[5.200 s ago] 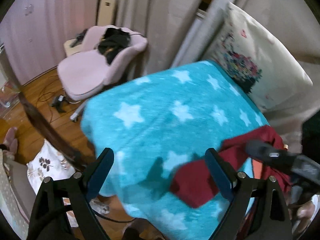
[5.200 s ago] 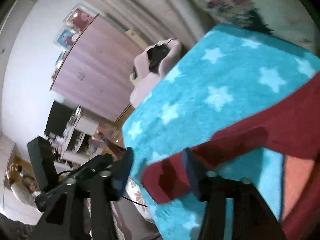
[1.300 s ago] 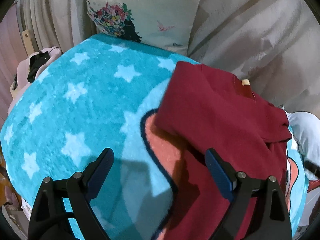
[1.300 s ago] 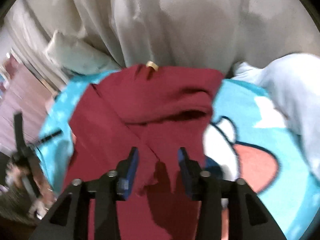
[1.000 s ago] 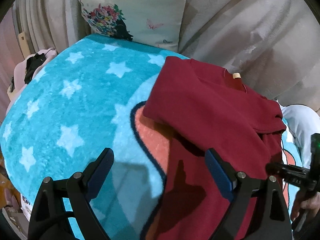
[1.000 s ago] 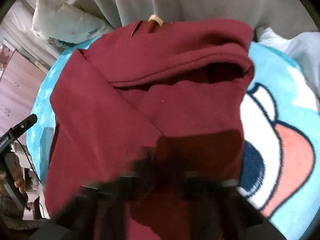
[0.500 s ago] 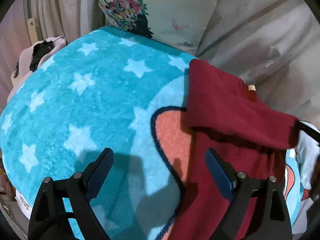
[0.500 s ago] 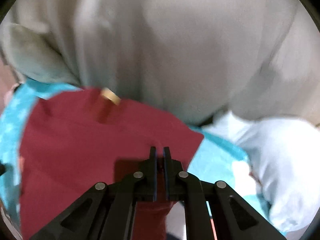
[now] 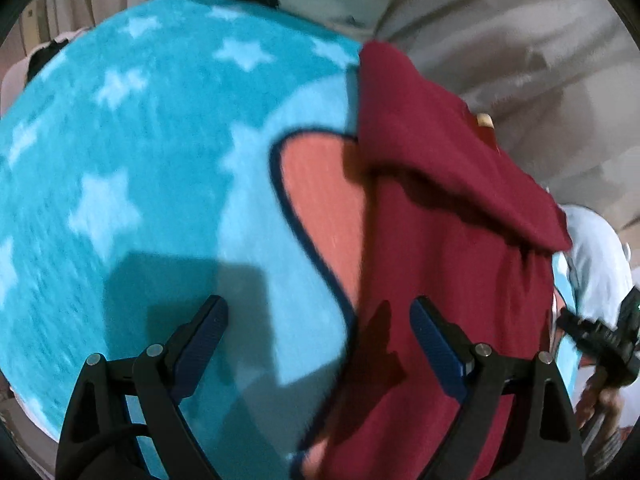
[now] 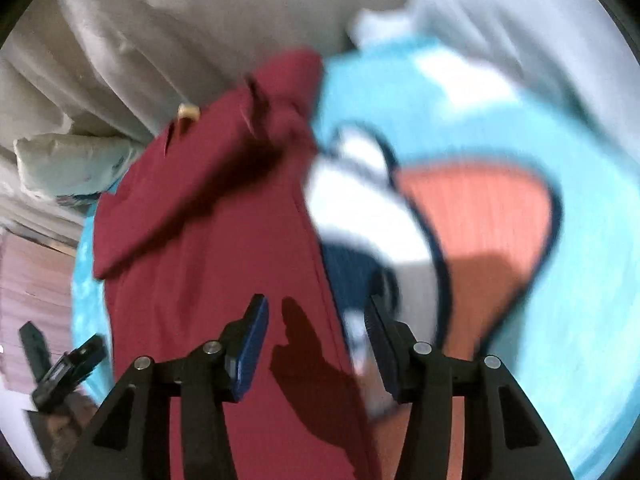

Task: Fold small clothes

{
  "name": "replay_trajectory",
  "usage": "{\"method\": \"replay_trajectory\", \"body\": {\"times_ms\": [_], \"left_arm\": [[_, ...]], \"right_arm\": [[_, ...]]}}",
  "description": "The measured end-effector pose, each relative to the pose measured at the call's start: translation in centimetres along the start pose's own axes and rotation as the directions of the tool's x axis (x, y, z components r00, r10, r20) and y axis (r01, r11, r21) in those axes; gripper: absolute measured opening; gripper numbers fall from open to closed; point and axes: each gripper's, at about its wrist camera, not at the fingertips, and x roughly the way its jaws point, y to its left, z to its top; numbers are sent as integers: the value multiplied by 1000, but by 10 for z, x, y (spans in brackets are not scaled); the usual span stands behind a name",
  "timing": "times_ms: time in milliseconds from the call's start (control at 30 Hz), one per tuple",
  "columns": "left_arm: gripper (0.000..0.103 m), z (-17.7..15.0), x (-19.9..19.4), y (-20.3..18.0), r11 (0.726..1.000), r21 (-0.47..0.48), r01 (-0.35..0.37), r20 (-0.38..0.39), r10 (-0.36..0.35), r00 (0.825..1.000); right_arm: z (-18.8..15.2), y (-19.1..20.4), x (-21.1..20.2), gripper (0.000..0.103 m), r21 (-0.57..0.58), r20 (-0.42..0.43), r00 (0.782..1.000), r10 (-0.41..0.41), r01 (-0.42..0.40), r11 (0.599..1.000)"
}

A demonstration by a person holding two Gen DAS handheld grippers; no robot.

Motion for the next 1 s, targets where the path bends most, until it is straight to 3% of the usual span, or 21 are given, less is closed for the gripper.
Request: {"method": "replay_trajectory", "body": {"times_ms": [133, 233, 333, 400, 533, 567, 600, 633, 667, 700, 800, 1000], "left_arm": [[92, -31, -9, -6, 998, -27, 53, -5, -53, 999], [92, -62, -17, -12, 996, -46, 77, -6, -78, 997], [92, -95, -26, -19, 997, -22, 72, -1, -72, 997], [92, -116, -32, -24, 997, 1, 79, 1, -79, 997], [92, -142, -38, -33, 994, 39, 98, 10, -99, 995], [89, -146, -38, -36, 995, 53, 86, 12, -87, 996], [64, -148, -38, -39, 996, 65, 58, 15, -59, 998], [42, -148, -39, -41, 997, 71, 16, 18, -17, 1000], [13, -148, -38, -41, 997, 72, -2, 1, 2, 1000], [13, -147, -39, -36, 999, 41, 35, -20, -34, 999], [13, -148, -50, -30, 998, -14, 54, -10, -54, 998], [12, -167, -83, -44, 999, 32, 41, 7, -41, 999]], "right_arm": [[-38, -21, -8, 54, 85, 1, 985, 171, -171, 982], [-67, -24, -10, 54, 89, -42, 960, 278, -274, 958], [-97, -25, -9, 54, 104, -93, 920, 380, -371, 923], [-117, -23, -6, 54, 111, -124, 895, 428, -416, 902], [-142, -9, 0, 54, 70, -139, 888, 439, -434, 898], [-143, -3, 2, 47, 53, -135, 896, 422, -419, 906], [-142, 3, 3, 35, 33, -137, 914, 383, -382, 923], [-142, 6, 5, 11, 12, -153, 931, 332, -334, 942], [-138, 10, 7, 11, 8, -162, 936, 312, -315, 949], [-137, 8, 5, 11, 15, -148, 937, 317, -319, 948], [-139, 0, -12, 10, -2, -116, 942, 315, -318, 948], [-162, -2, -44, 10, -67, -149, 929, 338, -351, 934]]}}
